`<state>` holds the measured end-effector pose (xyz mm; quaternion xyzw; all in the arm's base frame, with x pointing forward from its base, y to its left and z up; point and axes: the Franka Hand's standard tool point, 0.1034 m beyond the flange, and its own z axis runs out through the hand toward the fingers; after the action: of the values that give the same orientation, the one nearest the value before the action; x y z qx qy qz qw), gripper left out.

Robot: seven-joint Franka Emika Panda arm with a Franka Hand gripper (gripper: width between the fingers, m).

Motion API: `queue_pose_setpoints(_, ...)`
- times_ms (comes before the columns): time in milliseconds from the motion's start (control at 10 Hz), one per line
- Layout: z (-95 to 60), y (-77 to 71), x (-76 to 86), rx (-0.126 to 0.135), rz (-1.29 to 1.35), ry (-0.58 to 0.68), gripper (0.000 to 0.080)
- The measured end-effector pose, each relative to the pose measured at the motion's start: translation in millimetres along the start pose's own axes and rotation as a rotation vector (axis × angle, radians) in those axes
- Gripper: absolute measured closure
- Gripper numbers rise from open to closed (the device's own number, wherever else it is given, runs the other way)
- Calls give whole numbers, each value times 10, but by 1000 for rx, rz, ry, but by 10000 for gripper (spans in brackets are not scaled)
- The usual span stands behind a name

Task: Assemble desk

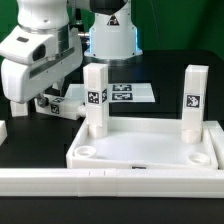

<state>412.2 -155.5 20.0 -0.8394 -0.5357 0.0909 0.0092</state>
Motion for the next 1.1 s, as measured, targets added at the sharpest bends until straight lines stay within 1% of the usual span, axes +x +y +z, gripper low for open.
queue_pose_setpoints(400, 7, 7, -70, 1, -263, -29, 511)
queue_pose_setpoints(600, -20, 39, -49, -4, -447, -39, 511)
queue_pose_setpoints(900, -155, 129, -27, -28, -718, -48, 511)
queue_pose_setpoints(1100, -198, 153, -42, -33, -858, -65, 511)
